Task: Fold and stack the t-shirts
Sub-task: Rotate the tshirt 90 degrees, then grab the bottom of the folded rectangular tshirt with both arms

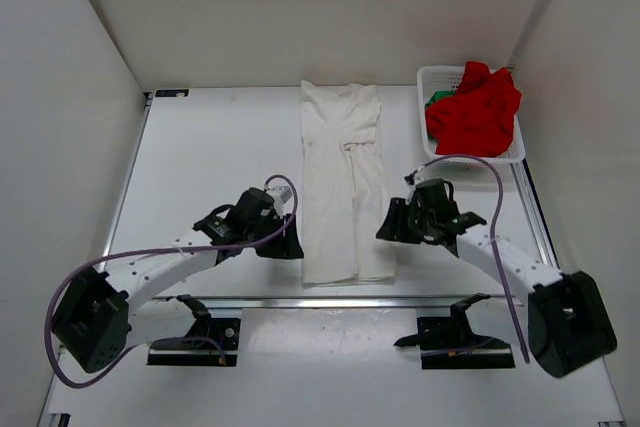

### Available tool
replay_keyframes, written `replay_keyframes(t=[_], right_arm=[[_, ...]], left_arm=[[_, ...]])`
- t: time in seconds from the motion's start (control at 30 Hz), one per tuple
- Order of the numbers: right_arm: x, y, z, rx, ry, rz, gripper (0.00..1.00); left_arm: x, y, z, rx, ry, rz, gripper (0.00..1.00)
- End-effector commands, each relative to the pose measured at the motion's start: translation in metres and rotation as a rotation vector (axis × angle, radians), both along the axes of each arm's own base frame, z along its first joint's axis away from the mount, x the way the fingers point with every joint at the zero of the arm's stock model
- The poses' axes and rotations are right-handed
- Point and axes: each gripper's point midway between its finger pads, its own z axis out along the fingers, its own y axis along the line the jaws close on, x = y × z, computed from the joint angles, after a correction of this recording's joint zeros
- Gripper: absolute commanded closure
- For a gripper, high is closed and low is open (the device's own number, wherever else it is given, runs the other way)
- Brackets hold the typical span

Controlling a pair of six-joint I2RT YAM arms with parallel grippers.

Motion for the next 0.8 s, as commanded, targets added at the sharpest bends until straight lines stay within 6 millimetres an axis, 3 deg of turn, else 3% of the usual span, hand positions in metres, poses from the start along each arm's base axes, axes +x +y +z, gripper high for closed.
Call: replay_keyframes(t=[0.0, 0.1, 0.2, 0.53, 0.7, 0.77], right_arm=[[-0.027, -0.029, -0.01, -0.088, 0.015, -0.115, 0.6], [-0.062, -0.036, -0.029, -0.017, 0.066, -0.15, 0.56], [-0.073, -0.028, -0.034, -0.002, 0.08, -0.123, 0.56], [-0.103, -0.02, -0.055, 0.103, 0.157, -0.13, 0.79], [-0.107, -0.018, -0.051, 0.105, 0.153, -0.133, 0.68], [-0.112, -0.016, -0.051, 0.114, 0.166, -0.13, 0.72]], left_arm=[[-0.015, 0.002, -0.011, 0.012, 0.036, 0.026, 0.37], [-0.028, -0.011, -0.023, -0.045, 0.116, 0.036, 0.35], [-0.032, -0.017, -0.033, -0.049, 0.145, 0.045, 0.36], [-0.037, -0.022, -0.063, -0.082, 0.23, 0.101, 0.41], [-0.031, -0.028, -0.068, -0.089, 0.242, 0.104, 0.51], [-0.031, -0.033, -0.065, -0.108, 0.257, 0.092, 0.57]])
